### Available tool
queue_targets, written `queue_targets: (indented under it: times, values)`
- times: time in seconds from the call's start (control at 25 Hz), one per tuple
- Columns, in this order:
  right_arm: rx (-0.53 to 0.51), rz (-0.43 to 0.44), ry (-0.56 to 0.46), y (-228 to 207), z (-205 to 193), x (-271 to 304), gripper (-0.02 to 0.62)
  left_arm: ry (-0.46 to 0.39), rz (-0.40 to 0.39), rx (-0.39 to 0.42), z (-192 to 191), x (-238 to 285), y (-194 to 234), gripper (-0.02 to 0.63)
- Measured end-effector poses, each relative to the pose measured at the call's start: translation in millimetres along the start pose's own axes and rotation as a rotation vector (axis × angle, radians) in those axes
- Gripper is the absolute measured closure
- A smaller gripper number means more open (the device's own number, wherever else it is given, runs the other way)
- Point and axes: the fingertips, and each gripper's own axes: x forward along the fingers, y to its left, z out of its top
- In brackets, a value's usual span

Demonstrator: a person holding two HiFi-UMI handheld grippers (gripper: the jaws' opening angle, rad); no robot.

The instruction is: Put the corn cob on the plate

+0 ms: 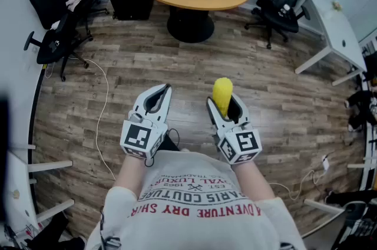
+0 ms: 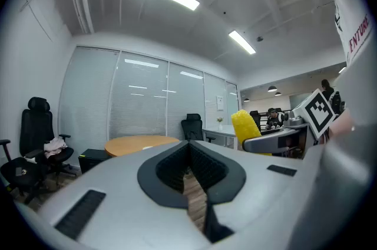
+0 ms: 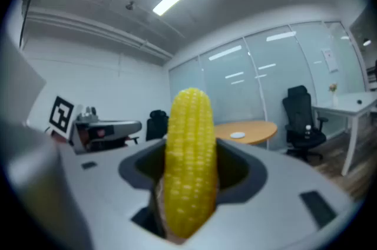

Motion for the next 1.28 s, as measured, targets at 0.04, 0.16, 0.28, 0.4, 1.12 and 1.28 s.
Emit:
queue_targets:
  times: [0.04, 0.16, 0.28, 0.4, 1.12, 1.28]
  values:
    - [-0.002, -0.001, 0.000, 1, 1, 3, 0.330, 0.000, -0.001, 0.002, 0, 1, 3, 0.574]
    - [-0.007, -0.005, 0.003, 1, 0, 11, 0.331, 0.000, -0.009, 0.002, -4, 2, 10, 0.574]
    - [-0.001, -0.007, 0.014, 0, -1, 19, 0.331, 0.001, -0.012, -0.004, -8, 6, 17, 0.574]
    - [0.004, -0.018, 0.016, -3, 1, 29, 0.330, 0.003, -0.012, -0.008, -7, 12, 25, 0.574]
    - [0.020, -0.121, 0.020, 0, 16, 172, 0.330, 0.000, -0.112, -0.016, -8, 87, 162, 0.574]
    - [0.035, -0.158, 0.006, -5, 25, 213, 0.331, -0.001, -0.133, -0.008, -3, 110, 203, 0.574]
